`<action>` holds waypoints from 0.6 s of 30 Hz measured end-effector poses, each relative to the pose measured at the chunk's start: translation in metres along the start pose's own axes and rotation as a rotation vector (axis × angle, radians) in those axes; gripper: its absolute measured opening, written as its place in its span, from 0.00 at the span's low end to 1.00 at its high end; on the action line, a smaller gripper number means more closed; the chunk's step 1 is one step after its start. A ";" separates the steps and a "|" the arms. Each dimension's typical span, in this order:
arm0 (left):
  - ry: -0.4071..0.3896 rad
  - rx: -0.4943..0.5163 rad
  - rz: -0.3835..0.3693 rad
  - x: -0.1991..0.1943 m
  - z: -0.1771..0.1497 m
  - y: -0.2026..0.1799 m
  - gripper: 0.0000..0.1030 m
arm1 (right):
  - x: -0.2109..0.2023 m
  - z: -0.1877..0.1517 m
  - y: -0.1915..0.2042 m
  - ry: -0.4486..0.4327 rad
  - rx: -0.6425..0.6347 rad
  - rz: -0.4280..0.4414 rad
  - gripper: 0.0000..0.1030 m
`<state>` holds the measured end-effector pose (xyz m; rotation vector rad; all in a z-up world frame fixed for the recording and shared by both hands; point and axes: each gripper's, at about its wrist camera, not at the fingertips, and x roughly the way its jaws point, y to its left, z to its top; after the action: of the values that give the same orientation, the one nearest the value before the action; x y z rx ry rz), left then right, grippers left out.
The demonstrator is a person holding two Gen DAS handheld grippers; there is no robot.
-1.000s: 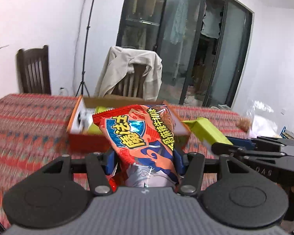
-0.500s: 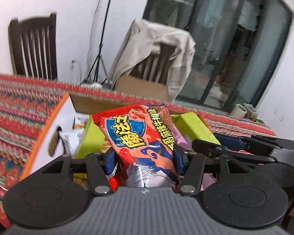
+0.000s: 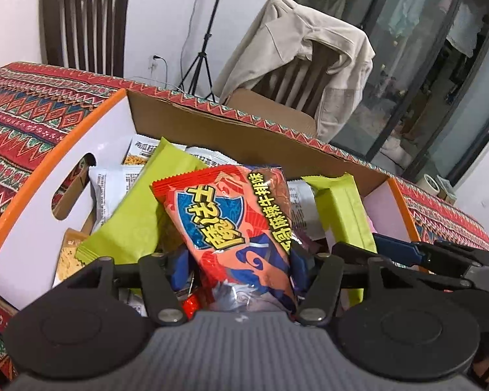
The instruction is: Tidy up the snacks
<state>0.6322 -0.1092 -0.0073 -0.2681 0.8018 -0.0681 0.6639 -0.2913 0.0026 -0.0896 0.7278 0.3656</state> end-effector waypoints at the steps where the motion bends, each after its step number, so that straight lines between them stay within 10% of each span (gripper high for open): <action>1: 0.002 0.004 -0.002 0.000 0.001 -0.001 0.65 | -0.001 -0.002 -0.001 -0.002 0.002 -0.005 0.36; 18: -0.186 0.305 -0.011 -0.159 0.004 -0.008 0.94 | -0.135 0.010 0.006 -0.106 -0.005 -0.128 0.73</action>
<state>0.5253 -0.0905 0.1090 0.0100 0.5950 -0.1720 0.5752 -0.3235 0.1000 -0.1199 0.6129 0.2479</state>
